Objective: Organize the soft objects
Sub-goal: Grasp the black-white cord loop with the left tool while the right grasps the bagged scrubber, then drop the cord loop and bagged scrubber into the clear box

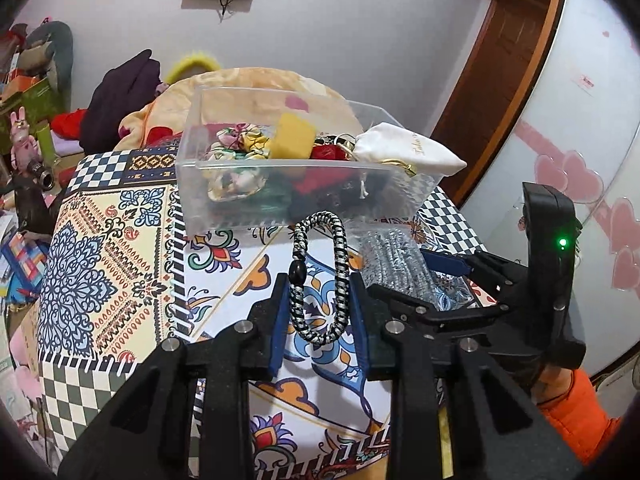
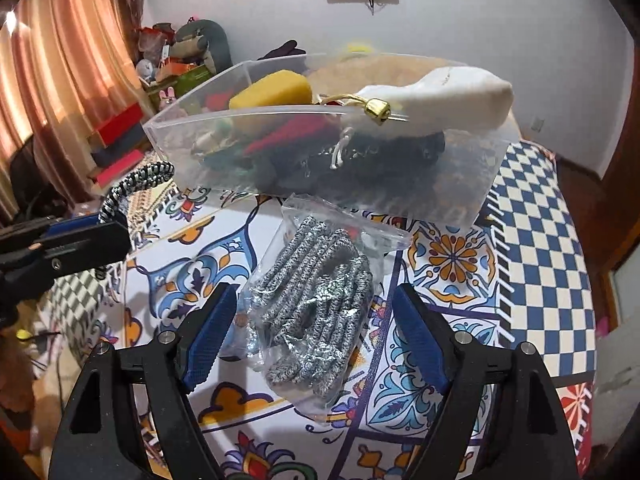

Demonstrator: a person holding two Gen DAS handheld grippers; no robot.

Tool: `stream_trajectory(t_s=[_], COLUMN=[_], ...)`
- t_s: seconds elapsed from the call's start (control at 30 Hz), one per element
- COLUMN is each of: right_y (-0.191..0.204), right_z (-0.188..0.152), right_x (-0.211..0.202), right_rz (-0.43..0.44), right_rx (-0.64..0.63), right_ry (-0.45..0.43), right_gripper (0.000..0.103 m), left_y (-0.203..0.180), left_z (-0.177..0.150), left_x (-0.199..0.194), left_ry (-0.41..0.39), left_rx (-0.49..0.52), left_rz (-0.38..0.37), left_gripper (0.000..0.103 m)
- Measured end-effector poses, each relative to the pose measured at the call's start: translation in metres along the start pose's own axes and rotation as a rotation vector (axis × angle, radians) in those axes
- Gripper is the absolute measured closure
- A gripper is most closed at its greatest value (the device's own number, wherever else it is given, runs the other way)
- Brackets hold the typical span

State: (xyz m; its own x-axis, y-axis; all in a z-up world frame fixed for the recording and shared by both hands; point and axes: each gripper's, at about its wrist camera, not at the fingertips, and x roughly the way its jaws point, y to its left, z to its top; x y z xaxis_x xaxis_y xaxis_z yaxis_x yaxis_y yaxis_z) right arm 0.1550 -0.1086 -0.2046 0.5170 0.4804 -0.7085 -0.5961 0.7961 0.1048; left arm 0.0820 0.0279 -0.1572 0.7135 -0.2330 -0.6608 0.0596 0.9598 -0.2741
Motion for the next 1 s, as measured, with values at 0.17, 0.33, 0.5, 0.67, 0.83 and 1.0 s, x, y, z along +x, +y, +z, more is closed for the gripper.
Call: stream_trajectory(t_s=[0.17, 0.33, 0.5, 0.67, 0.83, 1.0], right_y=[0.003, 0.002, 0.002, 0.006, 0.014, 0.012], right_z=[0.004, 0.003, 0.009, 0.021, 0.04, 0.059], right_x=[-0.006, -0.023, -0.045, -0.066, -0.077, -0.075], right_rz=[0.009, 0.032, 0.058, 0.071, 0.064, 0.023], right_rx=[-0.022, -0.033, -0.057, -0.084, -0.106, -0.125], right_ry=[-0.007, -0.048, -0.108, -0.182, -0.255, -0.304], right_gripper=[0.066, 0.068, 0.068, 0.068, 0.068, 0.068], left_y=[-0.003, -0.004, -0.003, 0.0, 0.002, 0.006], left_z=[0.002, 0.01, 0.022, 0.039, 0.054, 0.069], left_x=[0.0, -0.004, -0.012, -0.02, -0.024, -0.022], left_ry=[-0.007, -0.03, -0.069, -0.12, -0.166, -0.198], left_rx=[-0.002, 0.014, 0.014, 0.023, 0.038, 0.04], left_rz=[0.004, 0.017, 0.023, 0.038, 0.063, 0.065], left_gripper=[0.075, 0.075, 0.075, 0.075, 0.075, 0.075])
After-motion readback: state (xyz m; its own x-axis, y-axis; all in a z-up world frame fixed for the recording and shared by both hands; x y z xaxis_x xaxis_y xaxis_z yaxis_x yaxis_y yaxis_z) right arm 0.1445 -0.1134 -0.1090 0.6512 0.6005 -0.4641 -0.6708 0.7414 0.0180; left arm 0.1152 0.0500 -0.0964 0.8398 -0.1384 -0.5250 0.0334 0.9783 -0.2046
